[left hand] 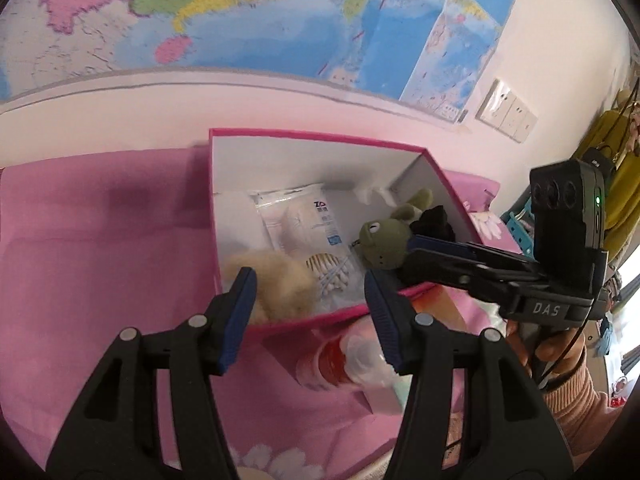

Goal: Organize soft objects
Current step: 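Carry the teddy bear over the pink box and open the right tool, then grasp the blue gingham scrunchie on the bed with the right tool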

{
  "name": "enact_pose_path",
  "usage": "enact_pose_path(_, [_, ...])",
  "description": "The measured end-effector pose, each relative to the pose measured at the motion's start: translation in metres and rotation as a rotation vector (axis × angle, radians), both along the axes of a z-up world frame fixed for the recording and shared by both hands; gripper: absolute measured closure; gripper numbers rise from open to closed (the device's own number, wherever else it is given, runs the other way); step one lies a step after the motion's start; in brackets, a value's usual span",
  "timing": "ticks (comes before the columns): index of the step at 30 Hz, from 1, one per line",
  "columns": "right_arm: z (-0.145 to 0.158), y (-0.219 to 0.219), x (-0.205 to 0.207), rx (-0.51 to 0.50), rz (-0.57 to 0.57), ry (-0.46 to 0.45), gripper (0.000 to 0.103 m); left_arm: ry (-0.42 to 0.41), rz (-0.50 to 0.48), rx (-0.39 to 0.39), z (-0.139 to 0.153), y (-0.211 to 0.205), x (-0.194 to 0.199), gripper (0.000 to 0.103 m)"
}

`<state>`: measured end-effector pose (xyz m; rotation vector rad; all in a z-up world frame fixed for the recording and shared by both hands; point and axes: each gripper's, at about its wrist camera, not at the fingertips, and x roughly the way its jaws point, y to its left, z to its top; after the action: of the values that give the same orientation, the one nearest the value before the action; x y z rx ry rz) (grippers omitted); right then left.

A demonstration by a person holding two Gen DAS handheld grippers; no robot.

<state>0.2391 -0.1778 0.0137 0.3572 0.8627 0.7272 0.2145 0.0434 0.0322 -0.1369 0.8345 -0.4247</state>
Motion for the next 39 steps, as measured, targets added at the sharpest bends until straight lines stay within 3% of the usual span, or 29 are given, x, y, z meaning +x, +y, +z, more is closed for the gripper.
enact_pose_path(8, [0.019, -0.029, -0.067, 0.012, 0.093, -0.103, 0.056, -0.089, -0.046, -0.037, 0.014, 0.007, -0.055, 0.046])
enact_pose_path(15, [-0.003, -0.014, -0.114, -0.011, 0.223, -0.051, 0.057, -0.06, -0.043, -0.058, 0.0, 0.014, -0.08, 0.046])
enact_pose_path(19, [-0.024, -0.001, -0.122, -0.036, 0.255, -0.012, 0.058, -0.024, -0.031, -0.065, -0.014, 0.019, -0.091, 0.046])
enact_pose_path(24, [-0.039, 0.008, -0.114, -0.056, 0.217, 0.009, 0.059, 0.023, -0.014, -0.072, -0.033, 0.026, -0.106, 0.046])
enact_pose_path(35, [-0.038, 0.011, -0.106, -0.023, 0.163, -0.013, 0.059, 0.074, 0.029, -0.094, -0.054, 0.04, -0.127, 0.046])
enact_pose_path(39, [-0.032, 0.012, -0.124, -0.02, 0.21, -0.024, 0.057, 0.074, 0.049, -0.086, -0.055, 0.051, -0.138, 0.046])
